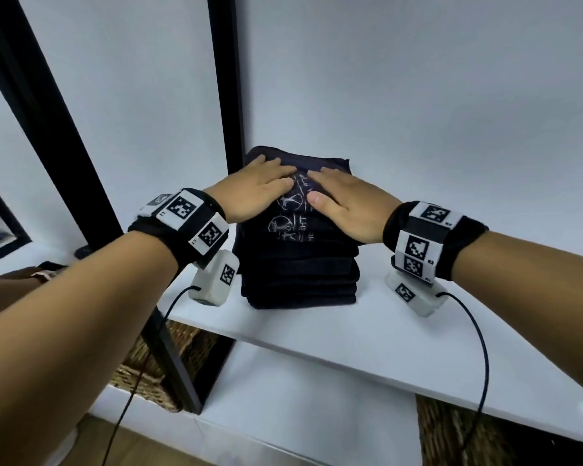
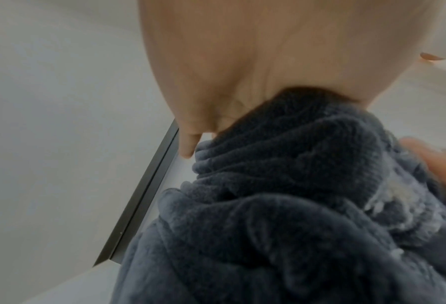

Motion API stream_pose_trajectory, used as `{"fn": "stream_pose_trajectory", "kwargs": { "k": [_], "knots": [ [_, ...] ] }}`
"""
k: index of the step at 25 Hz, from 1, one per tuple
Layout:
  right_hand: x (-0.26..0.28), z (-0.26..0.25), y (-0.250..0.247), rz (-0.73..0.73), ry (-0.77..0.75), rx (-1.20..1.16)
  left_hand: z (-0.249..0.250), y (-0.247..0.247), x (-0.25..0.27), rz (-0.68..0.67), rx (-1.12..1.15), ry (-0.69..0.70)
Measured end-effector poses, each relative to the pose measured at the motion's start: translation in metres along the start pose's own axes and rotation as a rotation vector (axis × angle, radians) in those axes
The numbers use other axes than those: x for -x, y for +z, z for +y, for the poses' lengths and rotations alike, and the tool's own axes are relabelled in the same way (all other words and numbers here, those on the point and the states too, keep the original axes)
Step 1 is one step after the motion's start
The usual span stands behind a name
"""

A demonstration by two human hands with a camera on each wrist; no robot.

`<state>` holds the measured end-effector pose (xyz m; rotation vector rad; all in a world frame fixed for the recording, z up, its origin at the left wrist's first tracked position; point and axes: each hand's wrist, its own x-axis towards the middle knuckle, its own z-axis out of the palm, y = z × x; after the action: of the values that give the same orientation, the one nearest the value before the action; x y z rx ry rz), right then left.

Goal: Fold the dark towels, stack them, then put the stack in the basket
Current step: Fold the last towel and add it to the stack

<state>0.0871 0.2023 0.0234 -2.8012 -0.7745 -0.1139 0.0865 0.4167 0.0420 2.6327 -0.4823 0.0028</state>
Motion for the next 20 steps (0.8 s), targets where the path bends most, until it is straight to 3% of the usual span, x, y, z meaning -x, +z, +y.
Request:
{"fn": "stream_pose_trajectory", "kwargs": {
  "k": [2, 5, 10, 15, 20],
  "knots": [
    [0.009, -0.003, 0.000, 0.065, 0.025, -0.032, -0.002, 0.000, 0.004, 0.043, 0.026, 0.014],
    [0.030, -0.001, -0.006, 0.153, 0.049, -0.096, 0.004, -0.003, 0.016, 0.216, 0.080, 0.073],
    [0.090, 0.025, -0.013, 0.128, 0.070, -0.076, 0.014, 0.005, 0.029, 0.344, 0.029, 0.144],
    [0.151, 0.055, -0.019, 0.104, 0.209, -0.168, 0.021, 0.017, 0.030, 0.592, 0.383, -0.133],
    [0.170, 0.074, -0.022, 0.085, 0.363, -0.383, 0.020, 0.006, 0.030, 0.662, 0.571, -0.396]
  ]
}}
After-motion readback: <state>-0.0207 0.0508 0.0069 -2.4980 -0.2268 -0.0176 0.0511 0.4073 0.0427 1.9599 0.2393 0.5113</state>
